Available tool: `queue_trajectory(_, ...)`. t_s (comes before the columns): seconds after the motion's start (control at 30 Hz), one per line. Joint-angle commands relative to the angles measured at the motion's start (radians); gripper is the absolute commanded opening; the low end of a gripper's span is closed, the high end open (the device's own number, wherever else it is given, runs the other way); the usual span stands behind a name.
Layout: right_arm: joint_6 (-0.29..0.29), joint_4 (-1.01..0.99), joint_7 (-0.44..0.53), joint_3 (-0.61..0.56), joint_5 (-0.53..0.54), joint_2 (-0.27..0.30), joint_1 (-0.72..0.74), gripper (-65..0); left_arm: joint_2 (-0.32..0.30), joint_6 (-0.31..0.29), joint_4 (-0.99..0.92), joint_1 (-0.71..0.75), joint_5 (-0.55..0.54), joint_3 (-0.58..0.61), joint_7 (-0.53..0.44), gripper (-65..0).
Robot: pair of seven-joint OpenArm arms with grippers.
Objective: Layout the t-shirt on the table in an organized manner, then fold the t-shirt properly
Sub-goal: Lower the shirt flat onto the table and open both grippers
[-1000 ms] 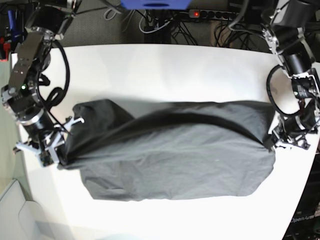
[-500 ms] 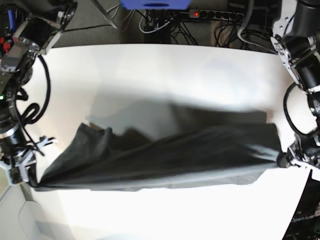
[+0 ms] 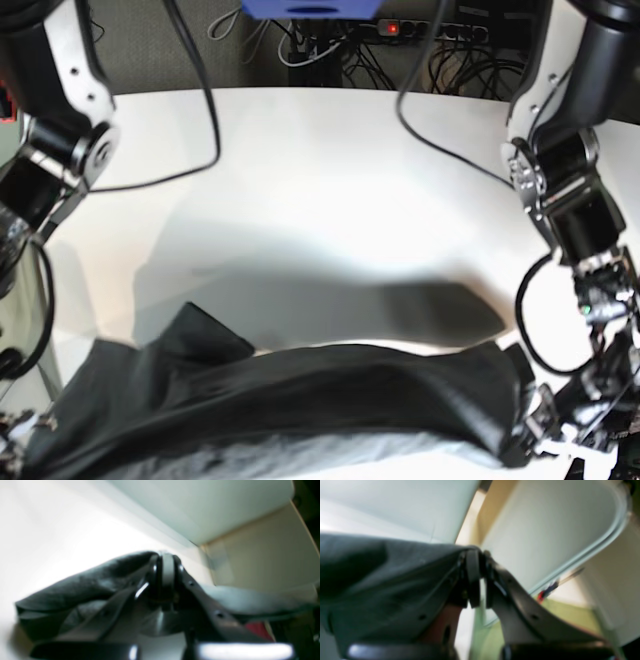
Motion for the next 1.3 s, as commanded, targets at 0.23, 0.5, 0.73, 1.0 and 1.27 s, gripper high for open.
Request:
queue_trajectory(0.23,-0.012,0.032,0.031,-0.030,0.006,0.082,0.169,-65.0,0.043,-0.014,0.056,-0.099,-0.026,0.020,-0.063,-64.6)
queue_trajectory(0.5,-0.012,0.233,-0.075,-0.025,0.009,0.065,0.048,-65.0,0.031,-0.014,0.068,0.010,-0.028,-0.065,-0.056,-64.6)
queue_trajectory(0.73,-0.012,0.358,-0.144,-0.005,0.007,-0.067,-0.280,-65.0,-0.017,-0.015,0.057,0.194,-0.026,-0.080,-0.059,-64.6)
queue_trajectory(1.0,-0.012,0.355,-0.052,0.044,0.007,-0.213,-0.569,-65.0,-0.075,-0.015,0.054,0.351,-0.014,-0.080,-0.056,-64.6)
queue_trajectory(1.27,-0.012,0.355,-0.032,0.045,0.006,-0.221,-0.668,-65.0,-0.169,-0.014,-0.084,0.391,-0.014,-0.022,0.020,-64.6)
